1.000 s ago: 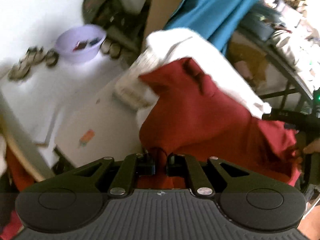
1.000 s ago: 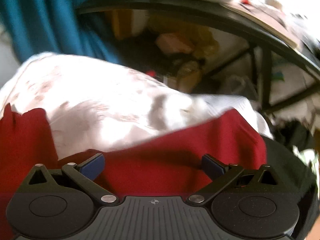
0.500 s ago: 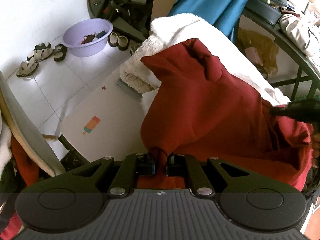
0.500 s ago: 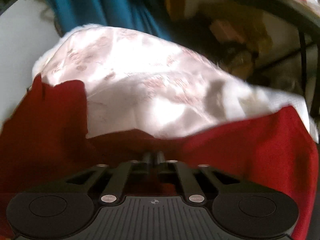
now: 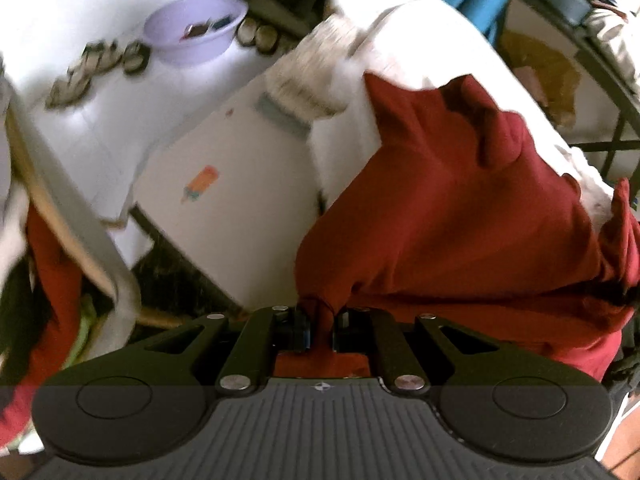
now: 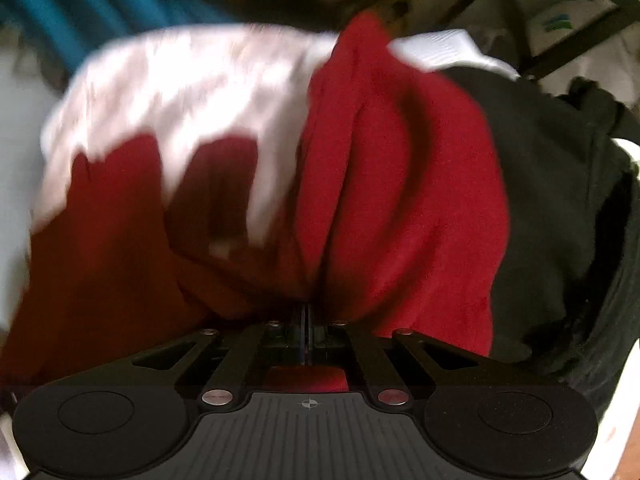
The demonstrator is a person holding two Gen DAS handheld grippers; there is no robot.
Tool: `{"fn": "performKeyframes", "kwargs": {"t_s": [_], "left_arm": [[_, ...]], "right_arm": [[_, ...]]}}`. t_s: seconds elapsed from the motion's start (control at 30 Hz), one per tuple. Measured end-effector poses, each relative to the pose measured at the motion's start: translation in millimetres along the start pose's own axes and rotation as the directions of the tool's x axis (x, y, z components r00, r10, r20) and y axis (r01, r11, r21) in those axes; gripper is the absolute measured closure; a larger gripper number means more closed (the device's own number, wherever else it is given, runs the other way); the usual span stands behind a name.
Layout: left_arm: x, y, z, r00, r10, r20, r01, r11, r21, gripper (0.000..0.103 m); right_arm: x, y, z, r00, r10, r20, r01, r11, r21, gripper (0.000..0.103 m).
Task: Fold clothes
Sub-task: 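Grasp the sweater's other shoulder with the right gripper while the left gripper holds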
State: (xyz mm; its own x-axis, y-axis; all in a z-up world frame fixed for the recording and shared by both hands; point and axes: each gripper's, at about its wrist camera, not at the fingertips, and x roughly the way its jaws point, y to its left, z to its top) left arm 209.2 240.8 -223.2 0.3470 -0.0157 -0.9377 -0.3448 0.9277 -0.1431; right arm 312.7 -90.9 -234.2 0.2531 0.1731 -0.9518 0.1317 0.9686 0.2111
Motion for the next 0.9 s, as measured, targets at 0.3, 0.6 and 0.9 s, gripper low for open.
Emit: {"fn": "performKeyframes", "kwargs": {"t_s": [0.3,0.6,0.9], "left_arm": [[-5,-8,-9,1.0,0.021,0.002,-0.021,0.999,0.037,0.094],[-12,-12,-10,1.0,0.005,0.022,-0.006,0.999,0.039,0.094],[-46,-23,15,0.99,-0.032,0.134,0.022,0.997,0.076,0.094]], "right_arm": [[9,35,64,0.971,0.141,0.194,-0.14,0.99,-0.018,0.053],[76,69,81,0.993,0.095,0.068,-0.091,0.994,-0.059,0.044],[17,74,106,0.972,0.052,0.227,-0.027,0.994,-0.11,0.064]]}}
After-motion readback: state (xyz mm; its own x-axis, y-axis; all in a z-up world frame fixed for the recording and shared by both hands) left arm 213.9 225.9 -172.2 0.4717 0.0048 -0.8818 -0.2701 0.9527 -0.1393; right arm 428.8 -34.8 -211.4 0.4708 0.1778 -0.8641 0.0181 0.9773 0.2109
